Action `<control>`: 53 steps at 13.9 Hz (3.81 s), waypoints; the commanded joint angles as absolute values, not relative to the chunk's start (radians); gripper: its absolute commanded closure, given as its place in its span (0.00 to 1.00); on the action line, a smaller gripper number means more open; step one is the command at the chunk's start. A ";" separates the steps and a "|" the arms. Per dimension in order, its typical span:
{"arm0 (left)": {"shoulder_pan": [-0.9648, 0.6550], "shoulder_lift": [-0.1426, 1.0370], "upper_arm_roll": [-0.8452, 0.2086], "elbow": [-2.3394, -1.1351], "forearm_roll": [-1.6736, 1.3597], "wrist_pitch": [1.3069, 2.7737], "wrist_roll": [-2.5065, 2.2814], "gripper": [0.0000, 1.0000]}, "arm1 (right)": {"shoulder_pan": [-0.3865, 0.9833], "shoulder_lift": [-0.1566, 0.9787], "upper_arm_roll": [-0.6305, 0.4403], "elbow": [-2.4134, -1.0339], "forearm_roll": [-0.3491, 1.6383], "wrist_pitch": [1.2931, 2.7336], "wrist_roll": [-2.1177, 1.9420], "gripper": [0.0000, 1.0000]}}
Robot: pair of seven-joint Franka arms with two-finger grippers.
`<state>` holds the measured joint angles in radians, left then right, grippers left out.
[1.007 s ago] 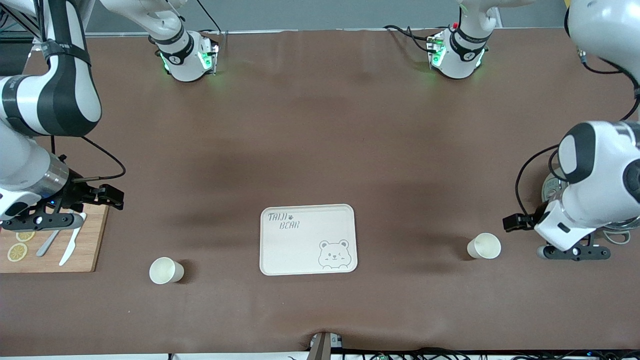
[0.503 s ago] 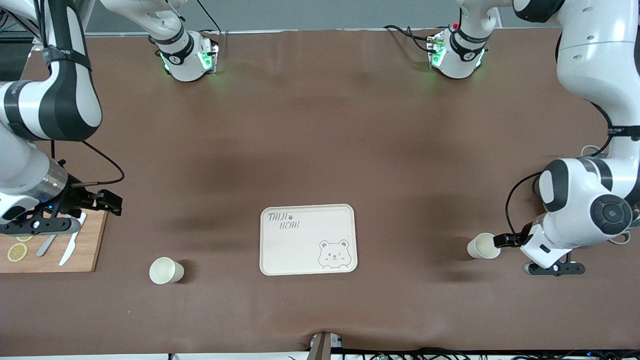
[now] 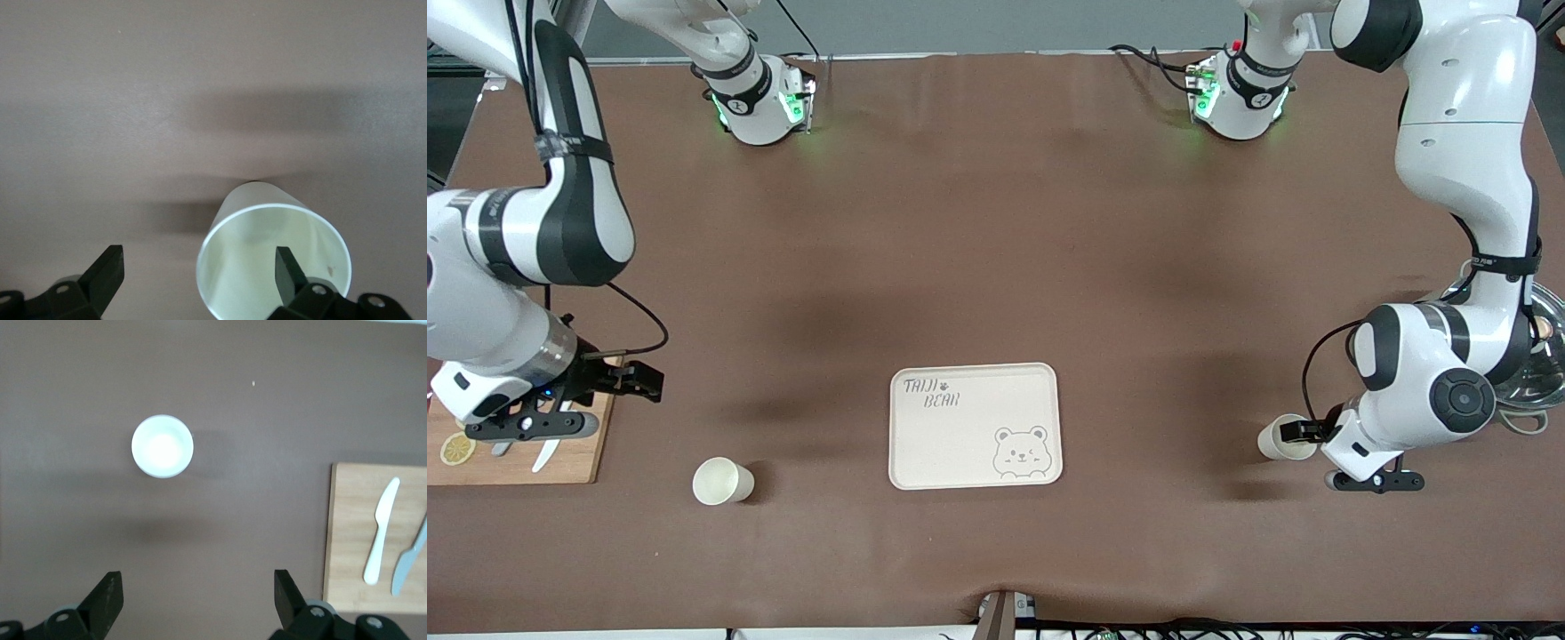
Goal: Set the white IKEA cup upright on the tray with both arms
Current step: 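Reach the right gripper to one cup while the left gripper reaches the other, then grasp the white cup rims with both grippers, then carry both white cups toward the bear tray with both grippers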
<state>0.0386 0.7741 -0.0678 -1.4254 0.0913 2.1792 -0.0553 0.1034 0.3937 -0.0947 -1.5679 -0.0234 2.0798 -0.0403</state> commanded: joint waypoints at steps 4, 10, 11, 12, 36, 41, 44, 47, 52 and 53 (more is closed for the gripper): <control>0.035 0.778 -0.075 -1.437 0.109 2.183 -0.011 0.92 | 0.103 0.497 -0.092 -1.549 0.078 2.246 -0.028 0.00; 0.035 0.770 -0.075 -1.433 0.113 2.180 -0.009 1.00 | 0.097 0.635 -0.094 -1.497 0.101 2.310 -0.052 0.00; 0.034 0.764 -0.078 -1.430 0.115 2.180 -0.002 1.00 | 0.097 0.649 -0.095 -1.482 0.103 2.310 -0.052 0.00; 0.031 0.758 -0.078 -1.427 0.115 2.178 0.020 1.00 | 0.097 0.661 -0.094 -1.473 0.104 2.312 -0.052 0.00; -0.248 0.741 -0.376 -1.324 0.106 2.230 -0.399 1.00 | 0.097 0.876 -0.094 -1.362 0.120 2.484 -0.038 0.00; -0.287 0.851 -0.359 -1.302 0.109 2.293 -0.410 1.00 | 0.100 0.879 -0.092 -1.361 0.120 2.474 -0.038 0.75; -0.385 0.880 -0.252 -1.278 0.106 2.293 -0.414 1.00 | 0.101 0.879 -0.092 -1.361 0.118 2.474 -0.038 1.00; -0.425 0.894 -0.207 -1.278 0.104 2.293 -0.425 1.00 | 0.107 0.879 -0.092 -1.361 0.117 2.474 -0.038 1.00; -0.425 0.902 -0.207 -1.275 0.104 2.295 -0.423 0.86 | 0.130 0.867 -0.089 -1.301 0.118 2.340 0.003 1.00; -0.425 0.902 -0.207 -1.275 0.104 2.298 -0.422 0.69 | 0.144 0.865 -0.089 -1.280 0.118 2.307 0.036 1.00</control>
